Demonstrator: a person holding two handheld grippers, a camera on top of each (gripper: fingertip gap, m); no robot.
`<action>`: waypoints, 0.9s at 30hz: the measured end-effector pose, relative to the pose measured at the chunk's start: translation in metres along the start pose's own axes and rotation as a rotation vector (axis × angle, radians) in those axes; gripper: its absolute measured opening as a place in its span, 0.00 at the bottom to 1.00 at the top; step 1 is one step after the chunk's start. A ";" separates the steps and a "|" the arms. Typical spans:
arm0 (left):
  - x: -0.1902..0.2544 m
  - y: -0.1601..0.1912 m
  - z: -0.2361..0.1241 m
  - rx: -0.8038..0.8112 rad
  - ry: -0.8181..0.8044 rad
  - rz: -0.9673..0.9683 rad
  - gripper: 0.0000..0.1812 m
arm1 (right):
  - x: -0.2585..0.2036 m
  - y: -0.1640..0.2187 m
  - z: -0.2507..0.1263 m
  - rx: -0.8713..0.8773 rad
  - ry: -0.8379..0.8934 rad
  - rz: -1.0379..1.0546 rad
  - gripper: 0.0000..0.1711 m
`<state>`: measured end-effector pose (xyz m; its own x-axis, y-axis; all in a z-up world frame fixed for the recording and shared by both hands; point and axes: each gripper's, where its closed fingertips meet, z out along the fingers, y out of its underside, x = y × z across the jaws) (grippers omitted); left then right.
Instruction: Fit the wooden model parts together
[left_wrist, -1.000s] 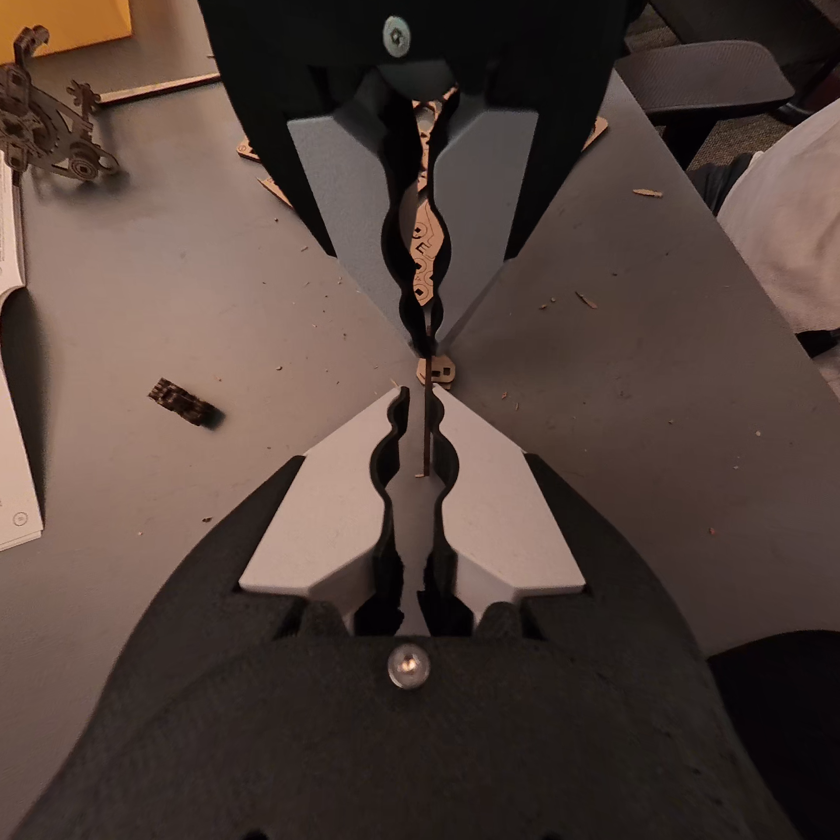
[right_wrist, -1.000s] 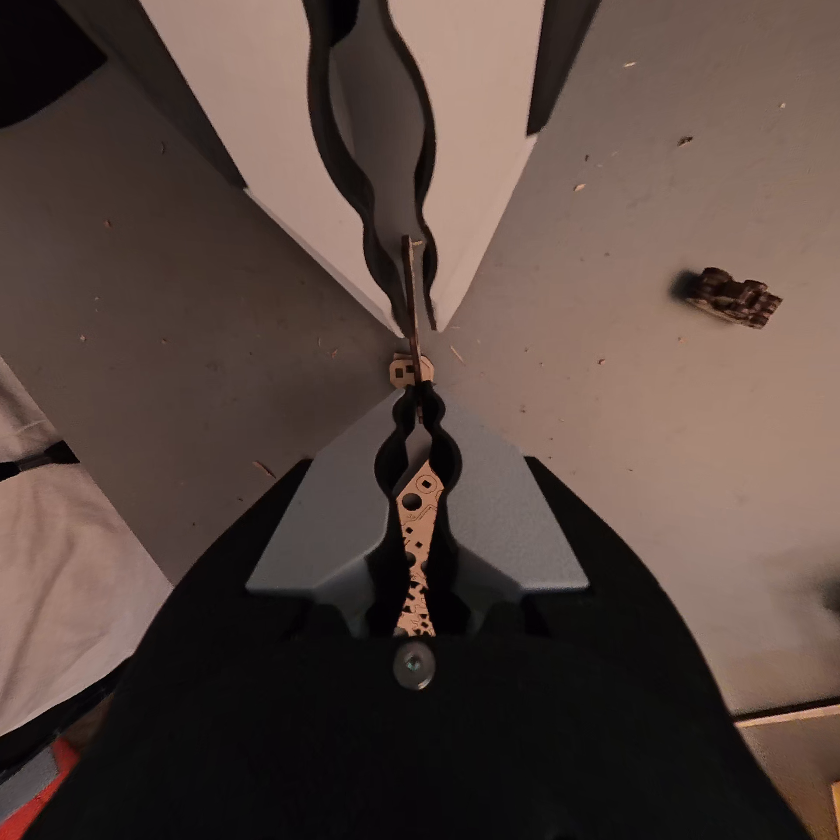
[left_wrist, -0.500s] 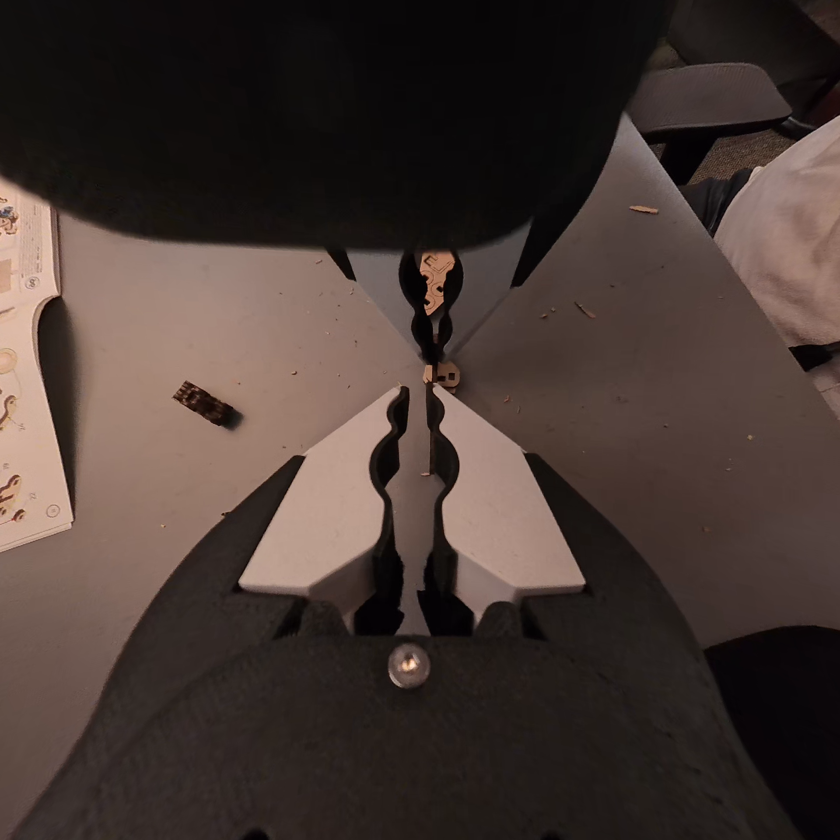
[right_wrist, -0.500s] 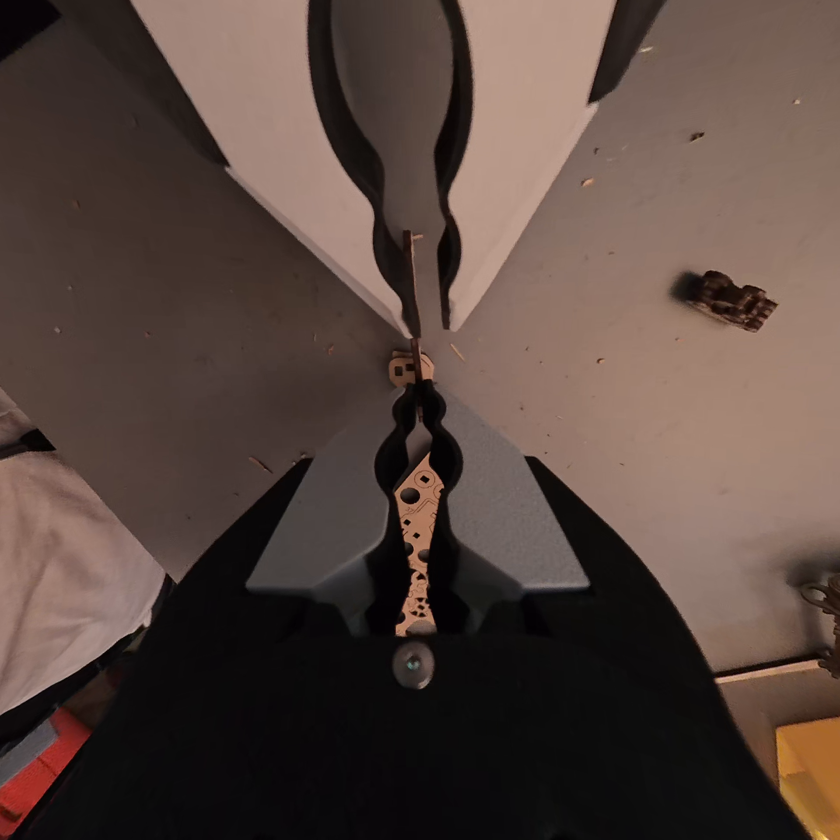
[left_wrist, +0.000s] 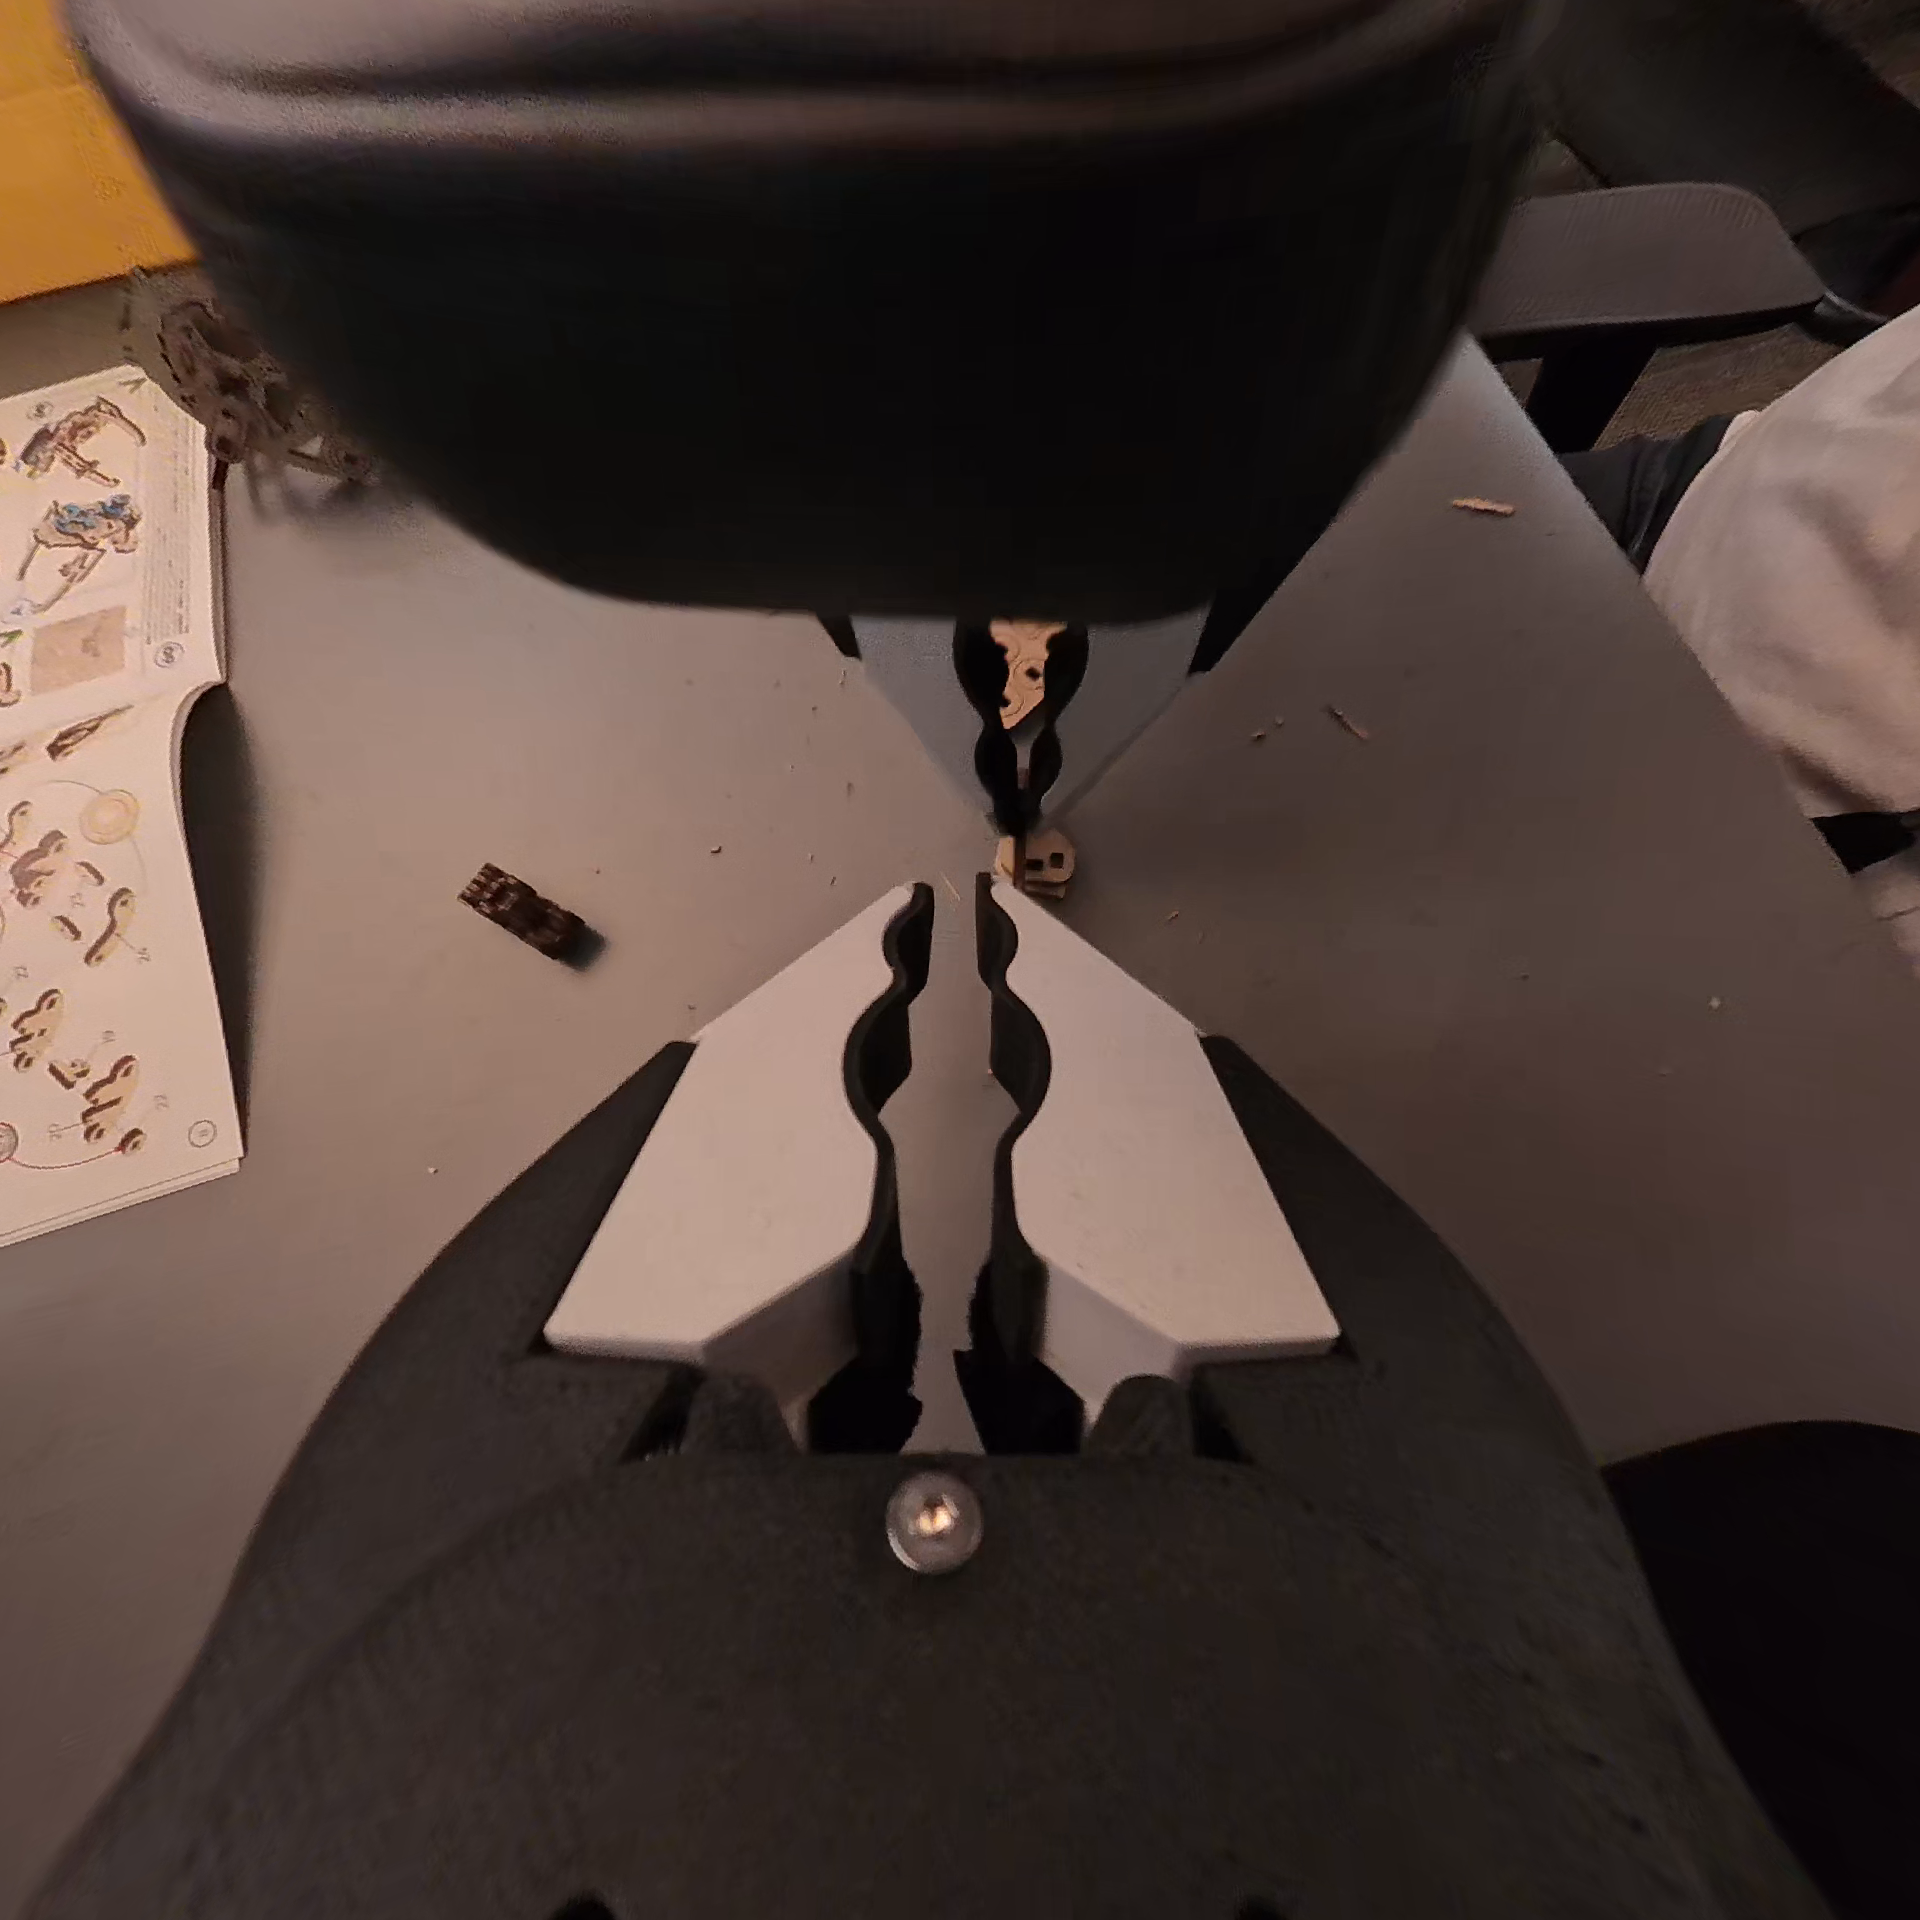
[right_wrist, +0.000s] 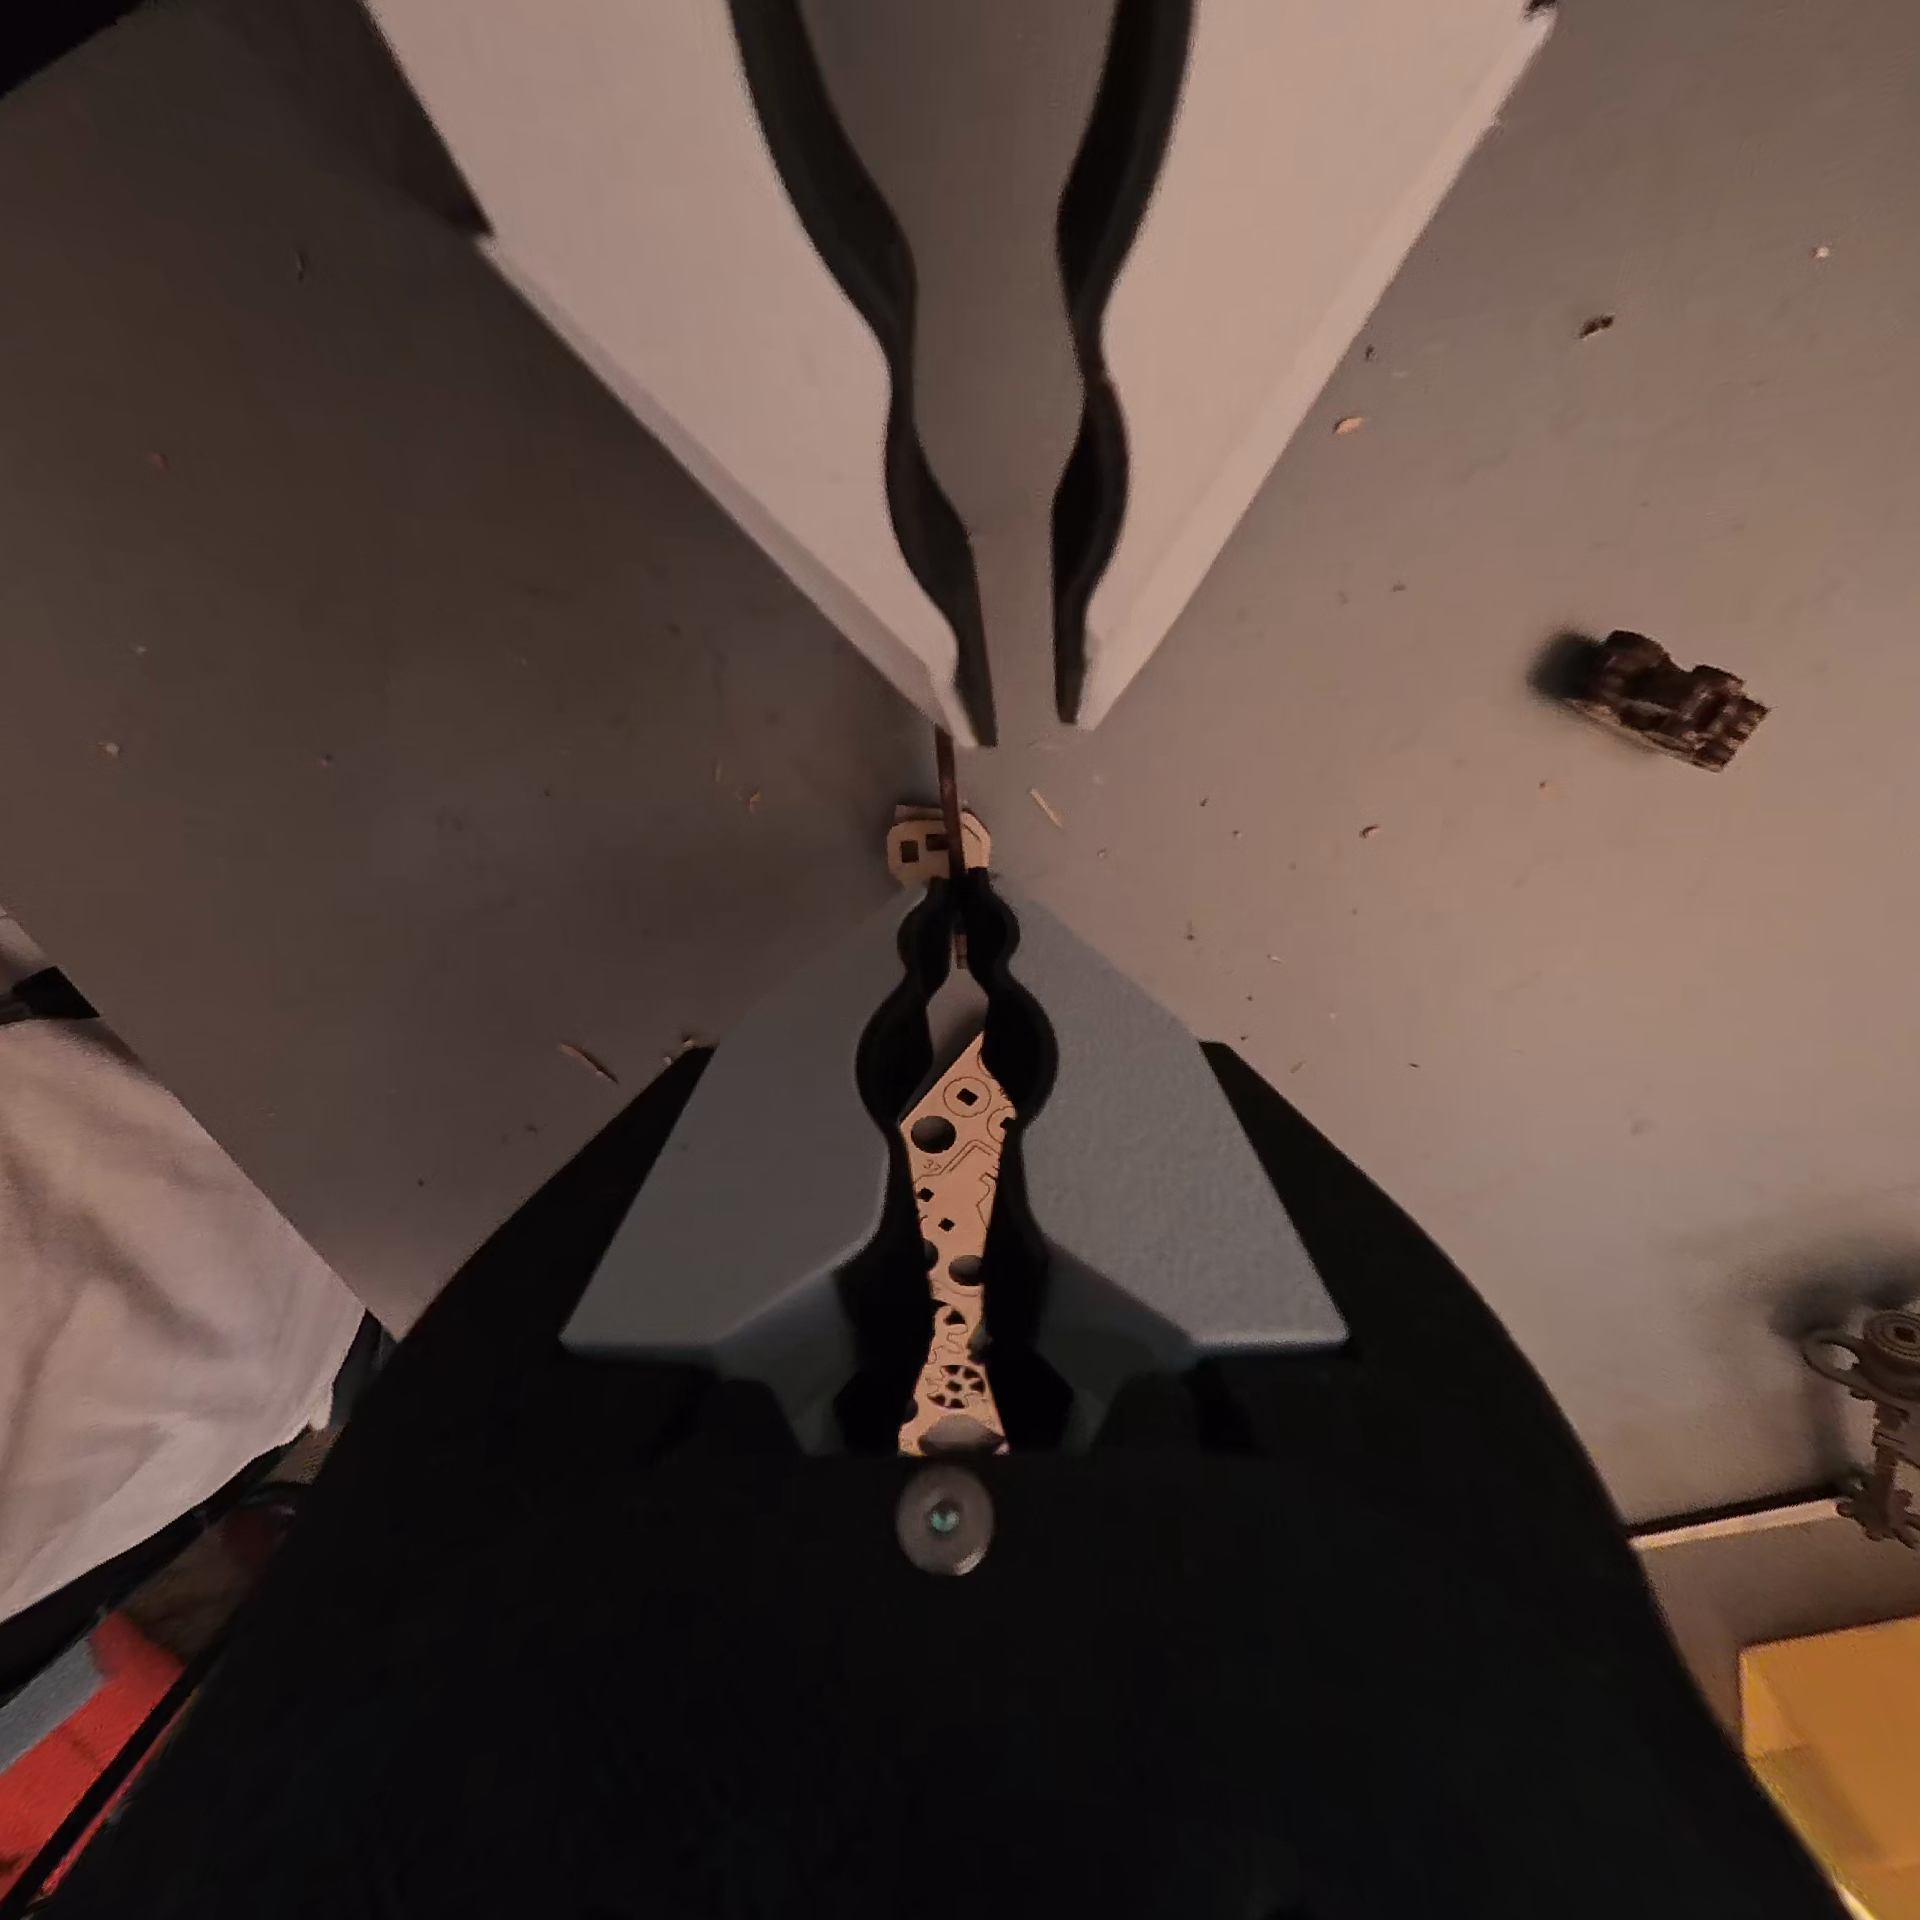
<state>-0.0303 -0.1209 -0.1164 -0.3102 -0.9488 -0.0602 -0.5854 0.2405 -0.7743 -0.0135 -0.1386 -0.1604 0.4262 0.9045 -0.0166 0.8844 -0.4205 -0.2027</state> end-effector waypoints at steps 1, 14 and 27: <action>-0.001 0.001 0.000 -0.006 -0.003 0.001 0.04 | 0.000 0.000 0.000 0.003 0.008 0.002 0.01; -0.003 0.000 -0.001 0.003 -0.010 -0.004 0.04 | -0.003 0.000 0.000 0.055 0.056 0.014 0.01; 0.001 -0.005 -0.001 0.003 -0.011 0.018 0.04 | -0.001 0.000 0.000 0.042 -0.027 0.004 0.01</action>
<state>-0.0285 -0.1229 -0.1118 -0.3123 -0.9465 -0.0811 -0.5775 0.2569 -0.7749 -0.0142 -0.1393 -0.1607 0.4240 0.9046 -0.0438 0.8736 -0.4213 -0.2437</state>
